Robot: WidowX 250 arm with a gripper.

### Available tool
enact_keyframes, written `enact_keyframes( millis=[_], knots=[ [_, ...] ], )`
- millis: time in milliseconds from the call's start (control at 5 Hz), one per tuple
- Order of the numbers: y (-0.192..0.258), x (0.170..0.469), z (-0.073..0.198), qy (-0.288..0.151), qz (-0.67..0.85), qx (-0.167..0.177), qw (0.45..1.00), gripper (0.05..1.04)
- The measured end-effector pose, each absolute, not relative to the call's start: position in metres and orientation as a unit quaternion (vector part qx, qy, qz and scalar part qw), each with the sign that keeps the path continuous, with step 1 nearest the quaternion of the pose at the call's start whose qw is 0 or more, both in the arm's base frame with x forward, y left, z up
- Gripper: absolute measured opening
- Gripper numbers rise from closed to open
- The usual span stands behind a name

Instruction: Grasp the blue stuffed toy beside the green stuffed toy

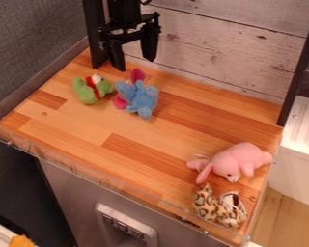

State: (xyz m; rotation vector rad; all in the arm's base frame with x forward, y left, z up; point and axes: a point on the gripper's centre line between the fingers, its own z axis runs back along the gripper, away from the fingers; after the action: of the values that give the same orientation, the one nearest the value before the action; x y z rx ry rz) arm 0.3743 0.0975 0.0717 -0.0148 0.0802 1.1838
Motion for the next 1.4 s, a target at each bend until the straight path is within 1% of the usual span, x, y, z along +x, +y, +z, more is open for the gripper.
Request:
enact_keyframes(
  millis=[200,400,600,800,1000,1200,1400],
  knots=[
    [0.099,0.382,0.067,0.039,0.577,-0.006,0.816,1.0],
    [0.093,0.386,0.069,0.039,0.542,-0.007,0.84,0.998],
    [0.086,0.387,0.067,0.042,0.474,-0.006,0.88,0.998],
    [0.081,0.383,0.057,0.046,0.412,-0.006,0.91,0.998],
    [0.077,0.376,0.043,0.049,0.392,-0.006,0.918,0.996],
    [0.073,0.377,0.036,0.042,0.412,-0.007,0.91,0.998],
    [0.071,0.381,0.027,0.037,0.463,-0.011,0.886,0.998]
  ],
)
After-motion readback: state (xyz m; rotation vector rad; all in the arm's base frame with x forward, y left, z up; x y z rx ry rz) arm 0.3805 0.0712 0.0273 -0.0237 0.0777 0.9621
